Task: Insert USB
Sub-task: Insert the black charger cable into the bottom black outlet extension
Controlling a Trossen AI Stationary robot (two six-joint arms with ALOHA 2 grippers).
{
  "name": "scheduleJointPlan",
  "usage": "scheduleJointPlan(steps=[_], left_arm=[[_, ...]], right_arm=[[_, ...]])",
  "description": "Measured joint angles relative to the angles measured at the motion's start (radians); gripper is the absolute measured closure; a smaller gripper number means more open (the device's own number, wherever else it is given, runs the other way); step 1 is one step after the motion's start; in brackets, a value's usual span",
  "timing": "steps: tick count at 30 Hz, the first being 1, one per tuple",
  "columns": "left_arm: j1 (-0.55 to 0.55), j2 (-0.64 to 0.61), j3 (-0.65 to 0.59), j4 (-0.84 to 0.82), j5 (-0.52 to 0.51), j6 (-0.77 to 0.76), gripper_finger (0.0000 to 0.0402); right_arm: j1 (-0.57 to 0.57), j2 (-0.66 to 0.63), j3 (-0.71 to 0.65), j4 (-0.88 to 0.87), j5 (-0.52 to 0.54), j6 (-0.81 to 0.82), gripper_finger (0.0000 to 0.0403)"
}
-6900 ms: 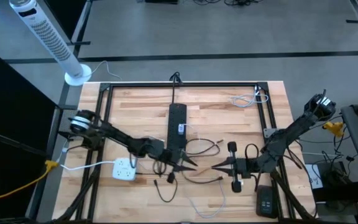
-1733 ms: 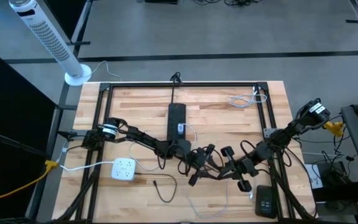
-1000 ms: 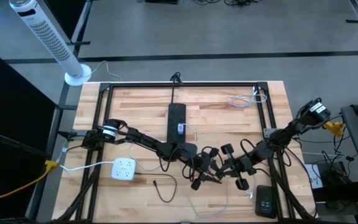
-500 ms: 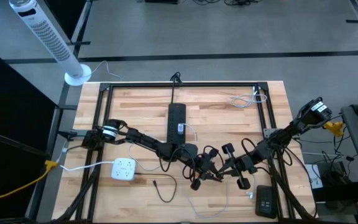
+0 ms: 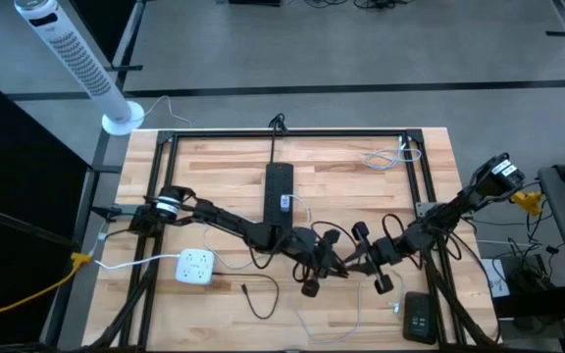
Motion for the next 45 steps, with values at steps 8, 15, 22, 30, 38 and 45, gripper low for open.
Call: scheduleJointPlan(steps=[8,15,22,30,38,45], left_arm=[[0.008,-0.005,0.0,-0.123,-0.054,-0.052,0.0394],[0.047,-0.005,0.0,-0.212,-0.058,-0.166,0.0394],[0.067,-0.005,0.0,-0.232,-0.06,-0.2,0.0394],[0.061,-0.005,0.0,-0.258,0.009,-0.187,0.0394],[0.053,-0.005,0.0,-0.28,0.012,-0.162,0.0394],[0.037,-0.005,0.0,-0.276,-0.004,-0.128,0.0394]], right_arm=[[0.051,-0.244,0.04,-0.384,0.058,0.0,0.021],[0.168,-0.349,0.214,-0.781,0.038,0.064,0.0214],[0.177,-0.154,0.38,-0.925,0.015,0.096,0.0234],[0.106,0.006,0.592,-1.339,0.158,0.095,0.0233],[0.049,0.013,0.703,-1.651,0.173,0.213,0.0229],[0.019,0.013,0.715,-1.743,0.145,0.305,0.0238]])
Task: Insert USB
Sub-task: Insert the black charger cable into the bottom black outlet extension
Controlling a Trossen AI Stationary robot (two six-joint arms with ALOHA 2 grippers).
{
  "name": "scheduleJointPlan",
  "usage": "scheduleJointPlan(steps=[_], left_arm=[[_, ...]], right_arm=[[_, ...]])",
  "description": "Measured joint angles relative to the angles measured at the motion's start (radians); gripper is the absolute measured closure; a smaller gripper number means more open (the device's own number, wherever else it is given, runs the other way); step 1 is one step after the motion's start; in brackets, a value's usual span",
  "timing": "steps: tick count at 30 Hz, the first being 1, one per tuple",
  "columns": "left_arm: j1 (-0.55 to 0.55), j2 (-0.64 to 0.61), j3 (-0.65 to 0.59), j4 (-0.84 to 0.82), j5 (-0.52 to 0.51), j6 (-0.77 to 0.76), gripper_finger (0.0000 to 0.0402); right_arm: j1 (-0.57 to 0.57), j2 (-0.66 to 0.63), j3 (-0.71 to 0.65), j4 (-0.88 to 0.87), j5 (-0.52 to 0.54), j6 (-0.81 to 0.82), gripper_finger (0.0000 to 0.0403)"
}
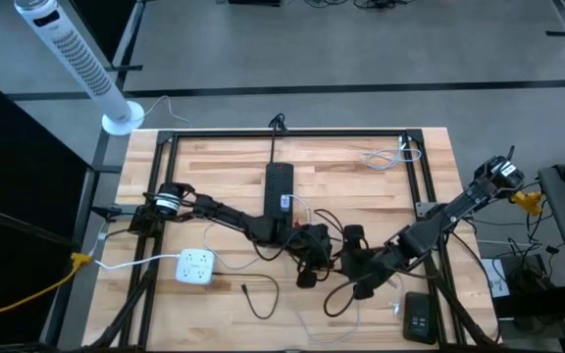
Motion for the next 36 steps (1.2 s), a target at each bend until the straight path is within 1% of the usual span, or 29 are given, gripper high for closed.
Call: scheduleJointPlan(steps=[2,10,16,21,26,30,33,36], left_arm=[[-0.001,0.0,0.0,-0.003,-0.013,0.011,0.0394],[-0.014,-0.009,0.0,0.003,-0.039,0.071,0.0394],[-0.02,-0.011,0.0,-0.001,-0.077,0.088,0.0395],[-0.024,-0.015,0.0,-0.008,-0.087,0.107,0.0397],[-0.025,-0.031,0.002,-0.011,-0.162,0.106,0.0398],[-0.027,-0.032,0.003,-0.019,-0.172,0.104,0.0395],[-0.026,-0.034,0.003,-0.018,-0.187,0.102,0.0396],[-0.028,-0.038,0.003,-0.014,-0.209,0.098,0.0397]], right_arm=[[-0.002,0.0,0.0,-0.005,-0.014,0.012,0.0242],[-0.013,0.004,-0.002,-0.068,0.0,0.071,0.0252],[-0.026,0.026,-0.002,-0.063,0.001,0.072,0.0252],[-0.025,0.042,-0.003,-0.057,-0.004,0.09,0.0267],[-0.018,0.043,-0.023,0.003,0.064,0.132,0.0298],[-0.012,0.042,-0.047,0.037,0.071,0.131,0.0325],[0.006,0.029,-0.053,0.036,0.115,0.123,0.0341],[0.028,0.001,-0.054,0.038,0.167,0.108,0.0348]])
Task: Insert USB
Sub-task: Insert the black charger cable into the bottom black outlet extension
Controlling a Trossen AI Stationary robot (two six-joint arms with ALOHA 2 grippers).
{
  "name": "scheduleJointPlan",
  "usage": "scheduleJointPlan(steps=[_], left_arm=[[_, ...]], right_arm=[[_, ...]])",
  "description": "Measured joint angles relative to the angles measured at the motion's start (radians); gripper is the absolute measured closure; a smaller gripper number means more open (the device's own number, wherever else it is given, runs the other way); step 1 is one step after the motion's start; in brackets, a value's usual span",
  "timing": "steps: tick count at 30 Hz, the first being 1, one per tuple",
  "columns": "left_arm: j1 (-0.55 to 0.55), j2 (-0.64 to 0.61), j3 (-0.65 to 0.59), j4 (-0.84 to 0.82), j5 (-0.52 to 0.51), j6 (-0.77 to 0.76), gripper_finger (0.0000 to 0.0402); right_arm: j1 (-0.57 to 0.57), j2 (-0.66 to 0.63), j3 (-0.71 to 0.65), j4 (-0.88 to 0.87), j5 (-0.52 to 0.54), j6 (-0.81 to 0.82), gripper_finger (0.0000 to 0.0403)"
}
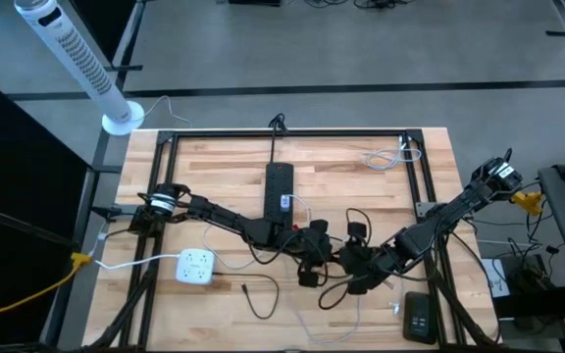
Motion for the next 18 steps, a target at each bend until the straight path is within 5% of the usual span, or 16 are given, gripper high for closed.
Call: scheduleJointPlan(steps=[18], left_arm=[[-0.016,-0.001,-0.009,0.044,-0.001,0.003,0.0401]], right_arm=[[0.109,-0.129,-0.097,0.027,0.099,0.118,0.0235]])
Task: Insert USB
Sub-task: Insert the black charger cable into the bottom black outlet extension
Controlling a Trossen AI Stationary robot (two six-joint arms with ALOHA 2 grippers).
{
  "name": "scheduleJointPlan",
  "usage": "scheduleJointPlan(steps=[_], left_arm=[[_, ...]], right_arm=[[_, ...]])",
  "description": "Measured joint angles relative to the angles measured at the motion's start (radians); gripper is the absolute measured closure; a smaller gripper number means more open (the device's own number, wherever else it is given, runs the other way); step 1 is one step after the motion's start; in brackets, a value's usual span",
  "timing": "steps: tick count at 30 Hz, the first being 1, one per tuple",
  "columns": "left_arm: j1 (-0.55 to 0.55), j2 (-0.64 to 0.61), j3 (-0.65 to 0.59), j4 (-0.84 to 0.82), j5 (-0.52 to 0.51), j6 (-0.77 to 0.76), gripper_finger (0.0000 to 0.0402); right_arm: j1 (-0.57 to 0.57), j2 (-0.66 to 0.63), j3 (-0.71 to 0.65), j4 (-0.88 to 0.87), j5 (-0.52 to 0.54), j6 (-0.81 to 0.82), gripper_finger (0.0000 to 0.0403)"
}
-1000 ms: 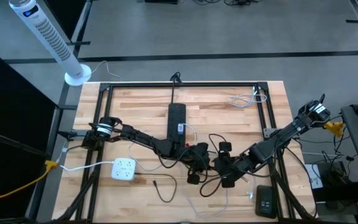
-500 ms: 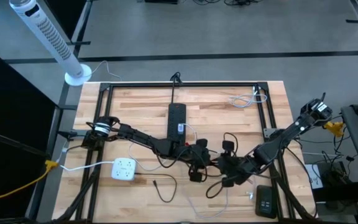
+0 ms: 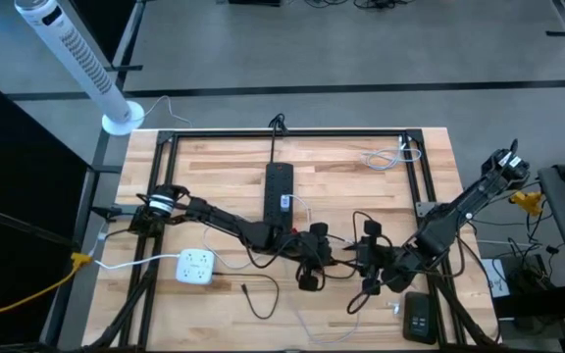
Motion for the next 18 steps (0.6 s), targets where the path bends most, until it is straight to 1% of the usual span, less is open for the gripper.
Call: scheduleJointPlan(steps=[6,11,18], left_arm=[[0.0,0.0,0.0,0.008,0.0,0.001,0.0401],[0.0,0.0,0.0,0.008,-0.001,0.001,0.0401],[0.0,0.0,0.0,0.009,-0.002,0.001,0.0401]], right_arm=[[0.008,0.017,-0.053,0.103,0.026,-0.004,0.0225],[0.008,0.017,-0.076,0.119,0.067,0.006,0.0233],[0.008,0.025,-0.092,0.19,0.067,0.005,0.0244]])
